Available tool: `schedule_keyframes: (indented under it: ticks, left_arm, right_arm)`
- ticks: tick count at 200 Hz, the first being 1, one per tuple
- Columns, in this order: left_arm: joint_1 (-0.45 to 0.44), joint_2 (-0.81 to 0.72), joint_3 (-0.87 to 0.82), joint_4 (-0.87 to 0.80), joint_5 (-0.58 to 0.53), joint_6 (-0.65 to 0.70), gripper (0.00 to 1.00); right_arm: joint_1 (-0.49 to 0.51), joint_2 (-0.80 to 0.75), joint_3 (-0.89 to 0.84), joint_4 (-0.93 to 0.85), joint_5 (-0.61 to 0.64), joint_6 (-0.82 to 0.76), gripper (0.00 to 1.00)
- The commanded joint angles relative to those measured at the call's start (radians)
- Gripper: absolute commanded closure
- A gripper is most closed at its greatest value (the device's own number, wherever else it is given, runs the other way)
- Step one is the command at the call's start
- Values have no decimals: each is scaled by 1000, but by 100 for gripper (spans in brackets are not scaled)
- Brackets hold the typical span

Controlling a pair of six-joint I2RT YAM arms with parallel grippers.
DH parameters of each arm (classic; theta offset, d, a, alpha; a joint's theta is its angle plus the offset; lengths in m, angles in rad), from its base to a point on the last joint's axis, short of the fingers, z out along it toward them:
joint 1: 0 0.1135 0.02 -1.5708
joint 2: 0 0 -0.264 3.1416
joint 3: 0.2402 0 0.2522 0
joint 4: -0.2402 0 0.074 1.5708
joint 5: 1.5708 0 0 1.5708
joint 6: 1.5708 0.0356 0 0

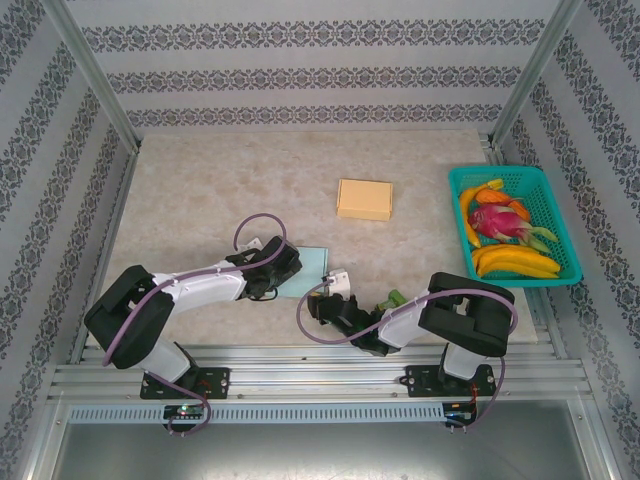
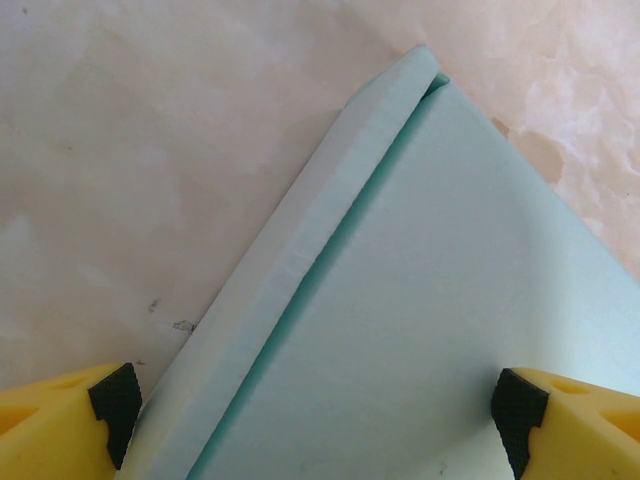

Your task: Fold the paper box

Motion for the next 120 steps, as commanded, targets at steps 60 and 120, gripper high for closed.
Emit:
schedule_keyframes:
  ticks: [60, 120]
  left_arm:
    - [-13, 57, -27, -113, 48, 8, 7]
    - [-13, 57, -26, -116, 49, 7, 7]
  right_arm:
    - [-29, -231, -15, -156, -126, -21, 48]
    - [-68, -259, -9, -283, -127, -56, 51]
